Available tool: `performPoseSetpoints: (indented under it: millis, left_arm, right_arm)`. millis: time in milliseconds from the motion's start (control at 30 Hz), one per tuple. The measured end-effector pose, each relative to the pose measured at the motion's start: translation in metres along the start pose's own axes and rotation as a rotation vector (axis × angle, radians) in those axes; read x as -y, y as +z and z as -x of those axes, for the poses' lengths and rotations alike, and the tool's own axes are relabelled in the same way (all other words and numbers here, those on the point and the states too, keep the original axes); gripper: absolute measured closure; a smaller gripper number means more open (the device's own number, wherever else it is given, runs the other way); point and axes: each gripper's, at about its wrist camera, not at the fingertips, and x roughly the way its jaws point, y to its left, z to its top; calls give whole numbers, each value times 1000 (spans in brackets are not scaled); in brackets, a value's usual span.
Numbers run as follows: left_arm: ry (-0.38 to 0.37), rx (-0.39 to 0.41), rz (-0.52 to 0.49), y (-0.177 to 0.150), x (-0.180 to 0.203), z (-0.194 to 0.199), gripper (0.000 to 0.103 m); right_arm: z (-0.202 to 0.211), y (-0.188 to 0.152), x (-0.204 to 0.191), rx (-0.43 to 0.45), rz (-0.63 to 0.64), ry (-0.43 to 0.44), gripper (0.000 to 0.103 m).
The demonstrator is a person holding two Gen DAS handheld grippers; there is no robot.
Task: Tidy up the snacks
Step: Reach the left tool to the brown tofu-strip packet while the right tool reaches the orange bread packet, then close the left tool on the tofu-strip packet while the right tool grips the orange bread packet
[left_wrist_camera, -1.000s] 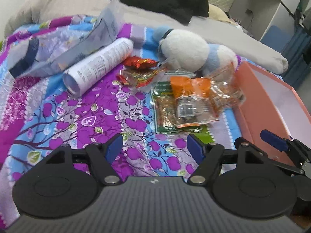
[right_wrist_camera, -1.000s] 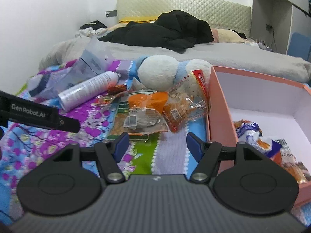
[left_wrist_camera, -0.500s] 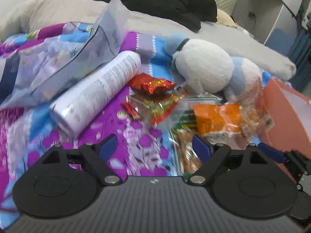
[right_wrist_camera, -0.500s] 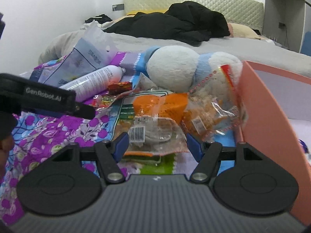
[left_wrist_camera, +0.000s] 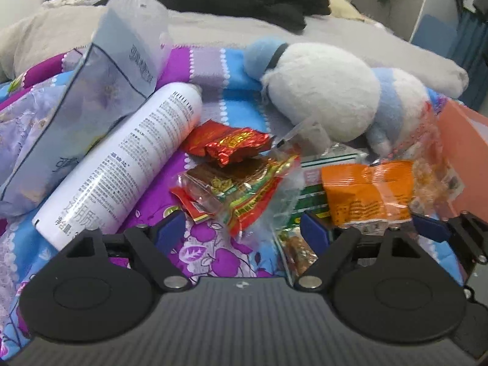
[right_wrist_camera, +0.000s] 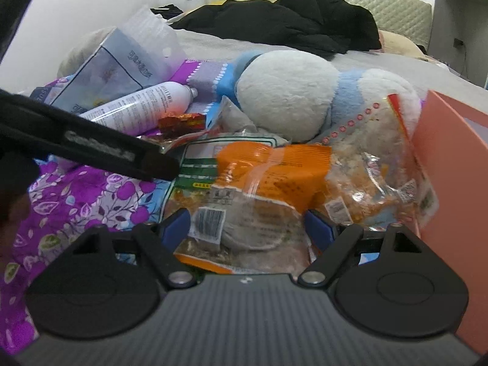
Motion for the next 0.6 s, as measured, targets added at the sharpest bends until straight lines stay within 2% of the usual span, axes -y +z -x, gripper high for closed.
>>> performPoseSetpoints:
  millis: [167, 233, 300, 433, 600]
  left_arm:
    - [9, 7, 31, 0, -5, -6, 49]
    - [-6, 25, 44, 1, -8, -2, 68]
    - [-17, 24, 66, 1, -11, 2, 77]
    - [-24, 38, 84, 0, -13, 12, 83]
    - [-39, 43, 107, -7, -10, 32, 85]
  right_arm:
    - [-6, 2, -4, 6, 1, 7, 18]
    - [-5, 3, -5, 7, -4, 10, 24]
    - [-2, 2, -4, 7, -10, 8, 25]
    - [6, 1, -4, 15, -16, 1, 26]
    - [17, -1, -4, 9, -12, 2, 28]
